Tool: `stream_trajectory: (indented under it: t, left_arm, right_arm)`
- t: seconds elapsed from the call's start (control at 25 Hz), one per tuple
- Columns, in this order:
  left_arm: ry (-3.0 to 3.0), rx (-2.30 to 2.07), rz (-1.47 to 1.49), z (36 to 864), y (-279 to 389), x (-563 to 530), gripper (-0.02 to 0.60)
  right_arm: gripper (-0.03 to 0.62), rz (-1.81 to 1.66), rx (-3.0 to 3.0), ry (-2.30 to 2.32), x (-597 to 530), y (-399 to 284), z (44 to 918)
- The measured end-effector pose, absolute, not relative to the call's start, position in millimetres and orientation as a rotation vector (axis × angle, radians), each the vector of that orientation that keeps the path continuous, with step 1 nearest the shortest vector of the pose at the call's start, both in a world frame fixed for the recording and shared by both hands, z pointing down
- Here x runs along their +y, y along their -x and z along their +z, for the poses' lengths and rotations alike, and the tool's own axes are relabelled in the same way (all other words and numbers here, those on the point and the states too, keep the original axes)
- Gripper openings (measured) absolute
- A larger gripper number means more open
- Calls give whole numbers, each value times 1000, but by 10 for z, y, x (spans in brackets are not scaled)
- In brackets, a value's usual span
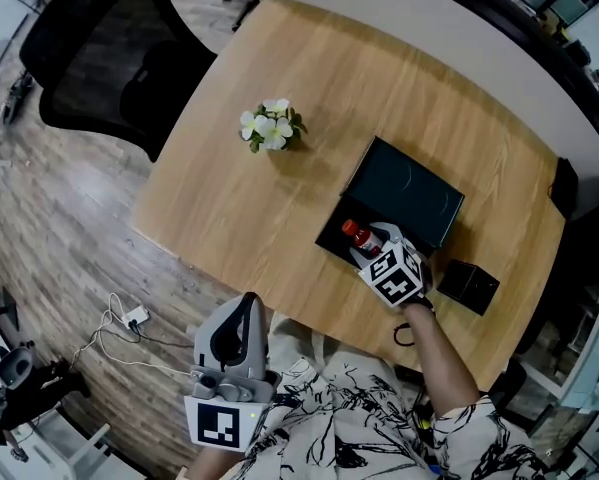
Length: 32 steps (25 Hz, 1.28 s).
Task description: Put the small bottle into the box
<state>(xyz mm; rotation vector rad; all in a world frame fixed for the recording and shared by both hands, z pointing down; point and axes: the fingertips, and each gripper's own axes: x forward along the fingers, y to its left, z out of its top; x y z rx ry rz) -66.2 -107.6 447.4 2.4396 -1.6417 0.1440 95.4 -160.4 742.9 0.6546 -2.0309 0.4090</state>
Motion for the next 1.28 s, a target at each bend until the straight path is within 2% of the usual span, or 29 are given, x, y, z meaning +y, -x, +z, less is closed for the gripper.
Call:
stream_trajectory:
  t: [0.84,1.0,1.28]
  left_arm:
    - [-2404,-1635,131,4563,810,-1056,2]
    - [-2422,-1624,134,4543,777,-1051,2]
    - [-2483,-1590,109,4405,606,-1062,2]
  right_arm:
    - [238,409,-2019,-631,-1620,-915,7574]
    - [255,434,-2097,-679,-1663,-890,7404]
    - [244,469,-2226,-757,-1636,-912,6907]
